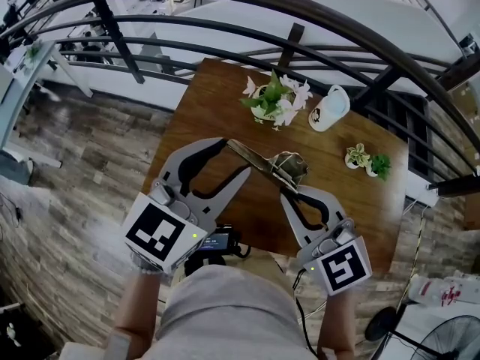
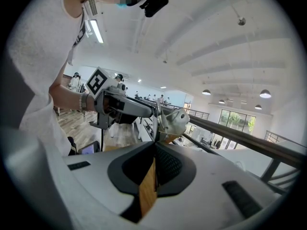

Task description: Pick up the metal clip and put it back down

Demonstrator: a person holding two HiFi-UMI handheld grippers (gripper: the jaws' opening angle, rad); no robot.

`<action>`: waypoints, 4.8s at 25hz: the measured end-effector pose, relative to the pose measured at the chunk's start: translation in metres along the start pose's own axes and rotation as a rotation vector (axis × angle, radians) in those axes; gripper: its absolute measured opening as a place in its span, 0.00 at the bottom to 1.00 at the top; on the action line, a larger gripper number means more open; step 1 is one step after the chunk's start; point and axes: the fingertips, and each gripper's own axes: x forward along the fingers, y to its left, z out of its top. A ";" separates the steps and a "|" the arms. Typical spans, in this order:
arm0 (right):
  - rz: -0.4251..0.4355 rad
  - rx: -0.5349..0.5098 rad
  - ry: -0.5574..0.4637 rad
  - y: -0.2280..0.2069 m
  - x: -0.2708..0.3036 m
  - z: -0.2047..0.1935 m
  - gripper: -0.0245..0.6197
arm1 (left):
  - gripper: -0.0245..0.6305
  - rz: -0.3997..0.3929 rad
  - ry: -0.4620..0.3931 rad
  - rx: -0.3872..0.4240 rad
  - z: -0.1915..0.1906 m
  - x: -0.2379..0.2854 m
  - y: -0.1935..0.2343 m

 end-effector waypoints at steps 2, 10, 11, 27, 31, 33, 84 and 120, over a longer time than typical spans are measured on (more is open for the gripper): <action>0.002 0.006 0.000 -0.001 0.001 0.000 0.06 | 0.34 0.002 0.002 -0.006 -0.001 0.001 0.001; 0.015 0.005 0.012 -0.005 0.007 -0.006 0.06 | 0.35 0.005 0.016 -0.011 -0.007 0.006 0.006; 0.017 0.008 0.011 -0.005 0.008 -0.006 0.06 | 0.34 0.005 0.017 -0.010 -0.008 0.007 0.007; 0.101 0.008 0.073 -0.015 0.025 -0.038 0.06 | 0.34 0.015 0.103 -0.049 -0.046 0.025 0.017; 0.128 0.006 0.092 -0.017 0.029 -0.049 0.06 | 0.35 0.025 0.138 -0.079 -0.063 0.029 0.019; 0.145 0.004 0.107 -0.017 0.032 -0.056 0.06 | 0.34 0.028 0.155 -0.092 -0.072 0.031 0.020; 0.479 0.205 0.408 -0.037 0.109 -0.251 0.06 | 0.34 0.032 0.634 -0.262 -0.303 0.106 0.040; 0.525 0.206 0.518 -0.041 0.133 -0.281 0.12 | 0.34 0.063 0.670 -0.341 -0.327 0.103 0.048</action>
